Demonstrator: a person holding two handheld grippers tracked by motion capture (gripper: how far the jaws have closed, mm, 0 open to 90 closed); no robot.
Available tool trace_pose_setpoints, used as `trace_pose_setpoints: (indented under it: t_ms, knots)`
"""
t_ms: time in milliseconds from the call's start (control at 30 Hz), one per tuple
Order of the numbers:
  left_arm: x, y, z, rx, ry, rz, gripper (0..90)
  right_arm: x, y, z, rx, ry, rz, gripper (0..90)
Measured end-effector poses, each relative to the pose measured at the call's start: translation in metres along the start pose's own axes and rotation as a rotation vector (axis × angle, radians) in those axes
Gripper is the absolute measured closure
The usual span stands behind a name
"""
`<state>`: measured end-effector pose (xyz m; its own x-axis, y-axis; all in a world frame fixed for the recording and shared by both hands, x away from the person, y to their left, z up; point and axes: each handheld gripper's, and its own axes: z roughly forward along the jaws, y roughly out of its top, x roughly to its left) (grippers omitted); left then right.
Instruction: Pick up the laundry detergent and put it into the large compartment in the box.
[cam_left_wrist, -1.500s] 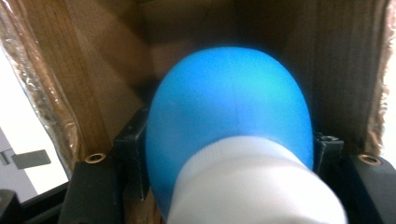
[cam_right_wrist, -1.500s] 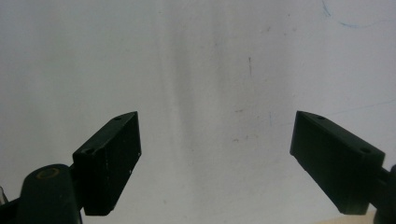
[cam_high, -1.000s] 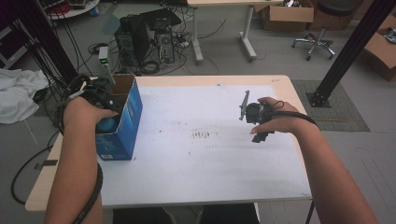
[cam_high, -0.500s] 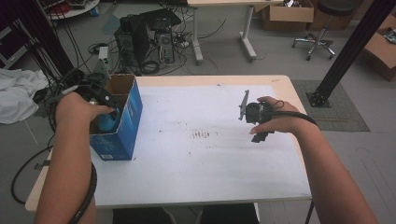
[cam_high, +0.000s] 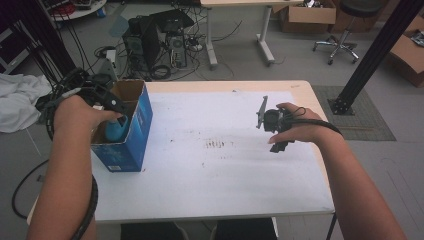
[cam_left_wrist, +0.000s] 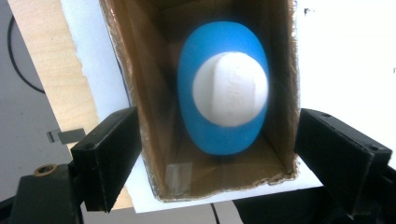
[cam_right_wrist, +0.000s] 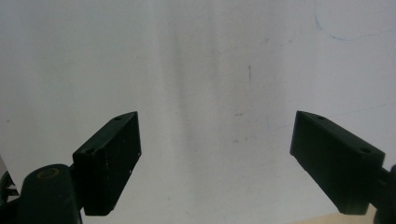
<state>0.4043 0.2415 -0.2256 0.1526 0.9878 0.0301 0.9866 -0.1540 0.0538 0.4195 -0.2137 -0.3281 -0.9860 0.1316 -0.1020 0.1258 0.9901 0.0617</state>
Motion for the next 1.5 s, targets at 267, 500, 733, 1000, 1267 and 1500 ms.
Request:
trace_pose_setpoints:
  t_ms: [267, 500, 733, 1000, 1267, 1500]
  knots:
    - [-0.009, -0.001, -0.008, -0.006, 0.011, 0.018, 10.3, 0.002, 0.0, -0.001, 0.006, -0.002, -0.002, 16.4]
    - [-0.018, -0.004, -0.014, 0.009, 0.019, 0.046, 5.0, 0.003, -0.001, -0.003, 0.004, -0.003, -0.007, 16.4]
    - [-0.033, -0.005, -0.025, 0.001, 0.024, 0.113, 0.2, 0.004, -0.003, -0.008, 0.002, -0.005, -0.001, 16.4]
    - [-0.064, -0.006, -0.038, -0.021, 0.005, 0.264, 0.1, 0.004, -0.004, -0.008, 0.003, -0.006, -0.007, 16.3]
    - [-0.105, -0.009, -0.042, -0.028, -0.053, 0.488, 0.1, 0.005, -0.003, -0.011, 0.01, -0.004, -0.008, 16.4]
    - [-0.136, -0.014, -0.035, 0.012, -0.087, 0.688, 0.1, 0.005, -0.003, -0.011, 0.014, 0.002, -0.015, 16.4]
